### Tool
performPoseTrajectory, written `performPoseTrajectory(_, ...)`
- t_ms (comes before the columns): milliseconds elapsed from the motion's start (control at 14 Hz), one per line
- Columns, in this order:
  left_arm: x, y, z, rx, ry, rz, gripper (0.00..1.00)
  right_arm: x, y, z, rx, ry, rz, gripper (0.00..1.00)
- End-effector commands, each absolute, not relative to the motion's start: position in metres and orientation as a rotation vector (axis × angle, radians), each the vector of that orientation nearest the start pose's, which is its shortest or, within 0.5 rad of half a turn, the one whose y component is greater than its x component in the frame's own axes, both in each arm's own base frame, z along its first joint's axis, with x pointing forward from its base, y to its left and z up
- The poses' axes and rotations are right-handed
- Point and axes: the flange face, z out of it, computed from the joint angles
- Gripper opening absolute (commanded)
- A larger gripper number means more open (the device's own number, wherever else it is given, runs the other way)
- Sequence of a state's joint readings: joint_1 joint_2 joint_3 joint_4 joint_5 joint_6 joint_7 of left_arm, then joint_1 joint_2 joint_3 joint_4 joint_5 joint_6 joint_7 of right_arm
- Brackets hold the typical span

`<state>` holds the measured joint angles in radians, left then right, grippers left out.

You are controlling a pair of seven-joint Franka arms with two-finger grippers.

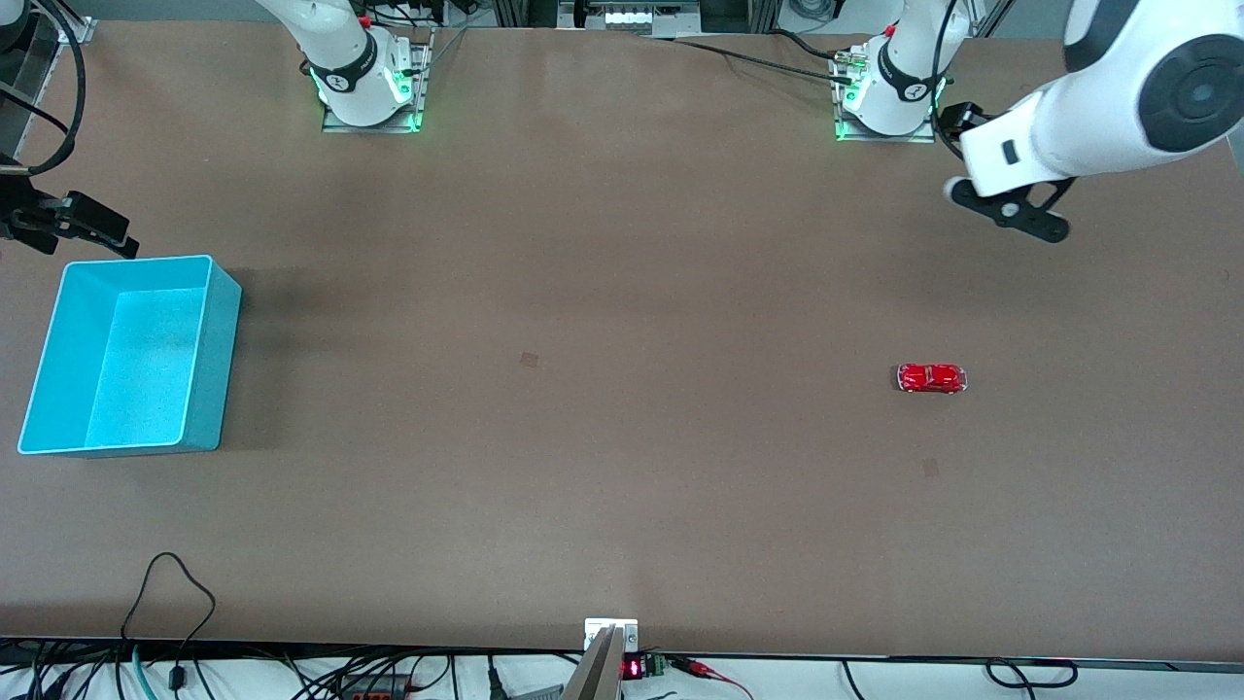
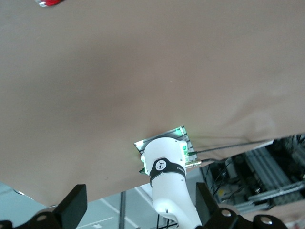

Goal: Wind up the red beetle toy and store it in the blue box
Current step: 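Lower the left gripper over the red car and grasp it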

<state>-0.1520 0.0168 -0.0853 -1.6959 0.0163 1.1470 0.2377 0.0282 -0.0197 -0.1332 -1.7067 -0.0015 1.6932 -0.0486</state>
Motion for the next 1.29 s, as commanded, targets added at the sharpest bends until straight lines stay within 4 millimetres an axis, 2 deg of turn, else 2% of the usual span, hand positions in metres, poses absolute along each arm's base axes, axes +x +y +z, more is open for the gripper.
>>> performPoseTrajectory(0,0.486,-0.113,0.520,-2.900,1.035,0.848,1.00,0.550,-0.060,0.585,-3.140,0.081,-0.002,1.00)
performPoseTrajectory(72,0.491,-0.112,0.512,-2.884,1.162,0.800,1.00,0.550,-0.059,0.585,-3.139,0.082,0.000,1.00)
performPoseTrajectory(215,0.503,-0.094,0.483,-2.838,1.424,0.670,1.00,0.550,-0.059,0.585,-3.140,0.079,-0.002,1.00)
performPoseTrajectory(358,0.510,-0.073,0.437,-2.752,1.653,0.550,1.00,0.550,-0.059,0.585,-3.139,0.082,-0.002,1.00)
performPoseTrajectory(502,0.505,-0.068,0.377,-2.677,1.700,0.395,1.00,0.550,-0.059,0.585,-3.140,0.079,-0.002,1.00)
performPoseTrajectory(573,0.505,-0.063,0.360,-2.616,1.726,0.325,1.00,0.550,-0.059,0.585,-3.140,0.079,-0.002,1.00)
performPoseTrajectory(645,0.511,-0.062,0.339,-2.556,1.777,0.270,1.00,0.550,-0.059,0.585,-3.140,0.079,-0.002,1.00)
performPoseTrajectory(788,0.530,-0.041,0.294,-2.518,1.846,0.194,1.00,0.550,-0.058,0.586,-3.140,0.077,-0.004,1.00)
performPoseTrajectory(931,0.544,-0.029,0.255,-2.410,1.973,0.097,1.00,0.551,-0.058,0.585,-3.141,0.077,-0.002,1.00)
performPoseTrajectory(1075,0.551,-0.015,0.237,-2.338,2.036,0.027,1.00,0.552,-0.058,0.582,-3.139,0.077,0.002,1.00)
performPoseTrajectory(1218,0.555,-0.016,0.222,-2.333,2.057,0.040,1.00,0.553,-0.057,0.580,-3.140,0.074,0.007,1.00)
